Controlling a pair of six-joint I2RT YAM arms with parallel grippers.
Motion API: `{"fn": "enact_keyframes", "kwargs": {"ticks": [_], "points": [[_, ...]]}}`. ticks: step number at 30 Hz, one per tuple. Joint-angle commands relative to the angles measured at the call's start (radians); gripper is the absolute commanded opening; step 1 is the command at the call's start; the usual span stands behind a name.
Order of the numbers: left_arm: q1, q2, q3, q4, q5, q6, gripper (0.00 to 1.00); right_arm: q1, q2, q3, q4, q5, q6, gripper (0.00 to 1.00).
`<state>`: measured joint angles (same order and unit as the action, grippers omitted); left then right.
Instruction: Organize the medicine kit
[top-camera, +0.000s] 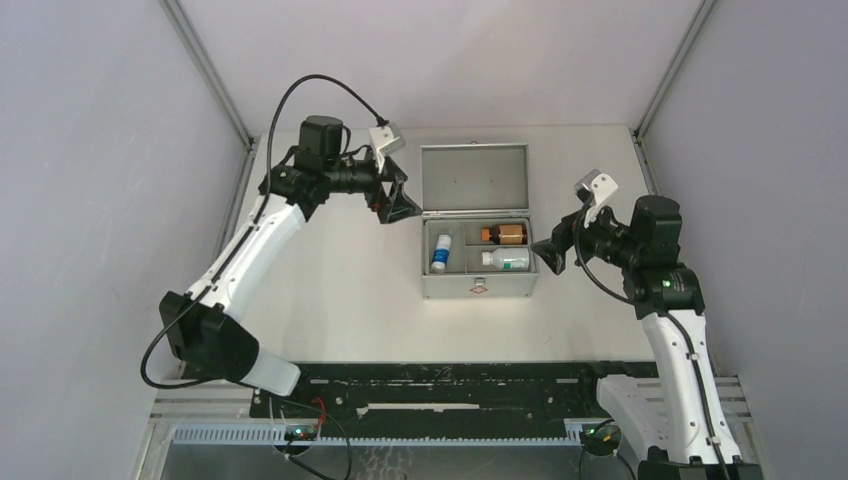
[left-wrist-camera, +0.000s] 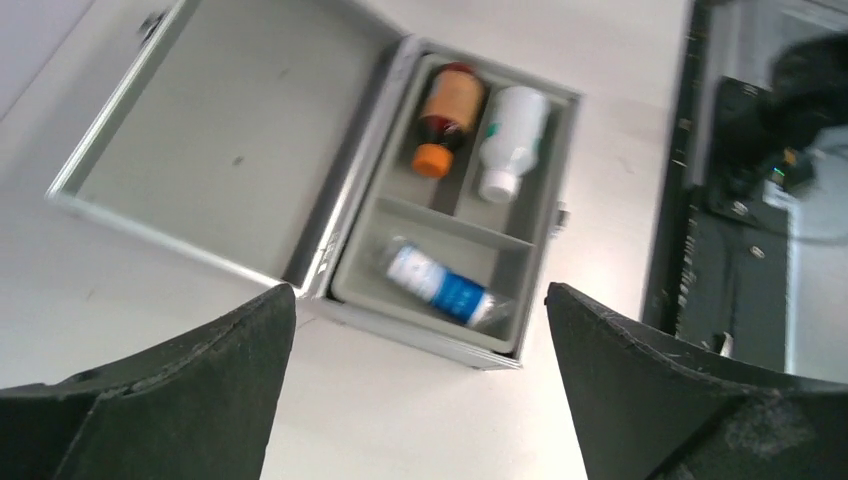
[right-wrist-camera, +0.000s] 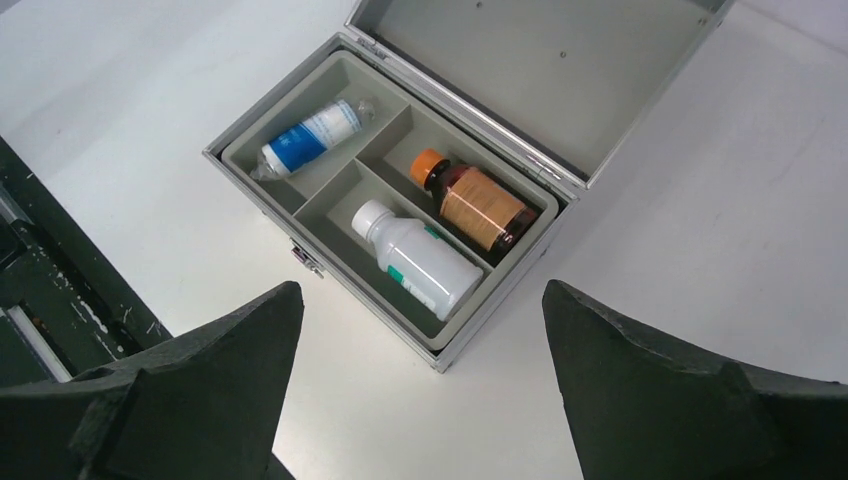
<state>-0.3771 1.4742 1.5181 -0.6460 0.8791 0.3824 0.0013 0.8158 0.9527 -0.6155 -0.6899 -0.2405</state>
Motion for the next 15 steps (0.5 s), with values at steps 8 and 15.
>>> {"fn": "enact_keyframes", "kwargs": {"ticks": [8, 15], "points": [[0.103, 0.375, 0.123, 0.392, -0.301, -0.619, 1.00, -0.003, 0.073, -0.013, 0.018, -0.025, 0.004, 0.88], [0.113, 0.595, 0.286, 0.475, -0.087, -0.744, 1.00, -0.004, 0.075, -0.027, 0.023, -0.016, -0.003, 0.88]]}}
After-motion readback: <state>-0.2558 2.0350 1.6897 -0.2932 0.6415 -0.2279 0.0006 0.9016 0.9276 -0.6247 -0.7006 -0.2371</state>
